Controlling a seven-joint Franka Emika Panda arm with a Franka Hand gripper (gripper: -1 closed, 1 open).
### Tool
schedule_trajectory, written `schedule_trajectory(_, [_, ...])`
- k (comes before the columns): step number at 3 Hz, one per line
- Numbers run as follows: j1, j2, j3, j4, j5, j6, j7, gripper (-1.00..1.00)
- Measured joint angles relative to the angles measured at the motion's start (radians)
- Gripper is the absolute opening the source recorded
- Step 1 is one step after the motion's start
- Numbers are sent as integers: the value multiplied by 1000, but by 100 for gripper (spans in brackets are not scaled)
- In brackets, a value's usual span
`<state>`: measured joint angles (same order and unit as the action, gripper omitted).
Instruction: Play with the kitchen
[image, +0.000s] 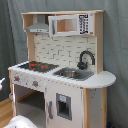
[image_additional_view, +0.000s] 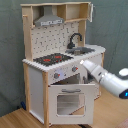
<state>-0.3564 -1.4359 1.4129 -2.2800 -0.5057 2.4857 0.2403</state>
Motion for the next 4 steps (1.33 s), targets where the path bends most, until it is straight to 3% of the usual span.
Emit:
schedule_trajectory(2, [58, 26, -125, -62, 32, -39, -231, 100])
schedule_trajectory(4, [127, 70, -181, -102, 88, -123, -410, 100])
